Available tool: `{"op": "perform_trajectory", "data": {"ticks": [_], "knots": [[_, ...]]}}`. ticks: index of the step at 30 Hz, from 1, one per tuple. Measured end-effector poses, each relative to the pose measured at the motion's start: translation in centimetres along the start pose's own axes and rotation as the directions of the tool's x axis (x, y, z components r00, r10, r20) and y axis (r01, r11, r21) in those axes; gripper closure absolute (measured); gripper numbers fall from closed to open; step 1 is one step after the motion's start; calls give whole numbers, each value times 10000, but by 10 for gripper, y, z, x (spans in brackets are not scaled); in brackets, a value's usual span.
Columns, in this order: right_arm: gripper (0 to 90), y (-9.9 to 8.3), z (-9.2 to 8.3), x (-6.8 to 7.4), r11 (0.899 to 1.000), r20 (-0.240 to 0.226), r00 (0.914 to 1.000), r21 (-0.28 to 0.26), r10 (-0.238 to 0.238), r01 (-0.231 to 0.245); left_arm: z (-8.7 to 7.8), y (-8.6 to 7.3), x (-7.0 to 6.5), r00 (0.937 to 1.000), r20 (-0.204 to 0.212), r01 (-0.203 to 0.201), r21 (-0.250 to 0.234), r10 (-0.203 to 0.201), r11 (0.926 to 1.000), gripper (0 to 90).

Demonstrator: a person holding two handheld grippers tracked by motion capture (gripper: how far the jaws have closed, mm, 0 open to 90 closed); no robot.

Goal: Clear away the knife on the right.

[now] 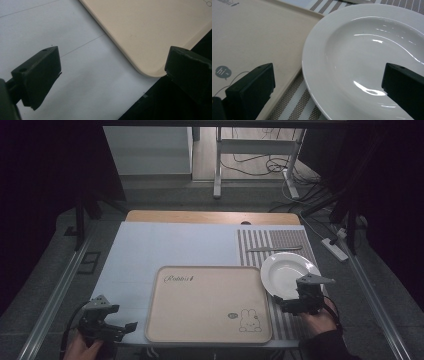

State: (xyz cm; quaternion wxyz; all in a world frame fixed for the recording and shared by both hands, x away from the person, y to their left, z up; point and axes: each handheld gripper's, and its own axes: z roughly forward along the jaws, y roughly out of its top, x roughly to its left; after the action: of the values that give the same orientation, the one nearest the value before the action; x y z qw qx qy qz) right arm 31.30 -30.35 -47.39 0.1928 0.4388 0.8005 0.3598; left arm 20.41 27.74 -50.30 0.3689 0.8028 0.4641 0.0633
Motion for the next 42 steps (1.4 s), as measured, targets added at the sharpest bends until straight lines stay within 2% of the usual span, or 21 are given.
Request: {"op": "perform_trajectory", "data": {"ticks": [10, 15, 22, 28, 34, 42], "knots": [[0, 9, 12, -6, 9998, 113, 9997, 7, -199, 199, 0, 0, 0, 10000, -12, -29, 19, 29, 10000, 16], [0, 13, 19, -12, 9997, 179, 9998, 247, -74, 70, 0, 0, 0, 10000, -11, -21, 23, 21, 10000, 16], [0, 20, 27, -18, 9996, 301, 9995, 271, 24, -32, 0, 0, 0, 10000, -5, -30, 21, 30, 10000, 16], [0, 26, 39, -25, 9985, 368, 9988, 423, 325, -341, 0, 0, 0, 10000, 0, -29, 16, 29, 10000, 16], [0, 32, 46, -31, 9977, 414, 9986, 586, 323, -347, 0, 0, 0, 10000, 5, -25, 12, 25, 10000, 16], [0, 46, 58, -43, 9973, 702, 9970, 641, 324, -370, 1, 1, 0, 10000, 16, 0, -1, 0, 10000, 16]]}}
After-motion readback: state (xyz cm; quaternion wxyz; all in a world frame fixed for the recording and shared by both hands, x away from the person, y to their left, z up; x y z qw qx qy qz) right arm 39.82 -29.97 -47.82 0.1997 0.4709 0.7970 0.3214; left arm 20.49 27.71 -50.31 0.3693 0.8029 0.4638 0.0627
